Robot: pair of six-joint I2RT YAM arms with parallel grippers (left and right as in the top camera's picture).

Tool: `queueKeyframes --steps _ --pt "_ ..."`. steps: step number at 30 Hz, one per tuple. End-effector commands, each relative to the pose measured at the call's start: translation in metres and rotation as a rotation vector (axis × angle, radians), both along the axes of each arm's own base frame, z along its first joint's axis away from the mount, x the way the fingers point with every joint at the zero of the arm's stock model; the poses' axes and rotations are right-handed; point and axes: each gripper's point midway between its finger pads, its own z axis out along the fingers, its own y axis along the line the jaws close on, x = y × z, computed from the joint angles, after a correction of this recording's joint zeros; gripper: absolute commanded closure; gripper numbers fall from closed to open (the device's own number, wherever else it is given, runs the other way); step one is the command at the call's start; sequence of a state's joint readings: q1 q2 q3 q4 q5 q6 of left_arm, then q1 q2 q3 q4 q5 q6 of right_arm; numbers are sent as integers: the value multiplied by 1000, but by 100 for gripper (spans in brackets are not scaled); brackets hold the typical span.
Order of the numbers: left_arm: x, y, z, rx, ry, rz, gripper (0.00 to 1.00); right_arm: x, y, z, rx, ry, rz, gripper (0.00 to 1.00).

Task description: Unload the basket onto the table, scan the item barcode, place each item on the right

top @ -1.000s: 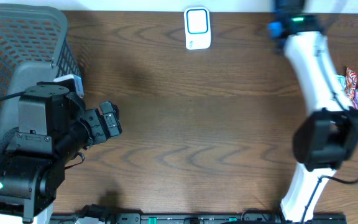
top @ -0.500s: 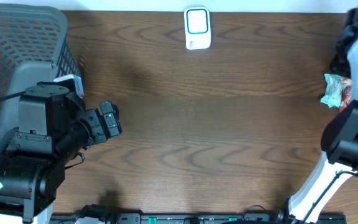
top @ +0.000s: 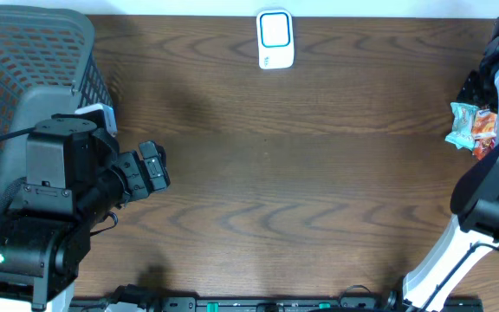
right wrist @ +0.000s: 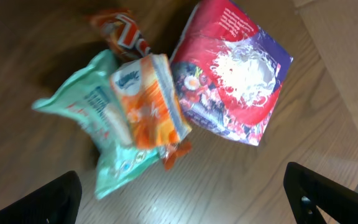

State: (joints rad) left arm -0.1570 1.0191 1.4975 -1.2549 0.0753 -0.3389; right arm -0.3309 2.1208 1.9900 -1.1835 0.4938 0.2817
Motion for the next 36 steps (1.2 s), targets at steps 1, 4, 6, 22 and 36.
queueKeyframes --steps 1,4,6,22,36 --pt "0 3 0 13 -2 5 2 3 40 76 29 -195 85 1" --pt "0 3 0 13 -2 5 2 4 89 114 163 -325 227 1" --pt "0 3 0 13 -1 5 2 -1 118 136 241 -391 296 1" --pt "0 3 0 13 -1 5 2 -147 245 217 309 -555 676 1" --pt "0 3 0 13 -1 5 2 -223 245 169 348 -605 668 1"
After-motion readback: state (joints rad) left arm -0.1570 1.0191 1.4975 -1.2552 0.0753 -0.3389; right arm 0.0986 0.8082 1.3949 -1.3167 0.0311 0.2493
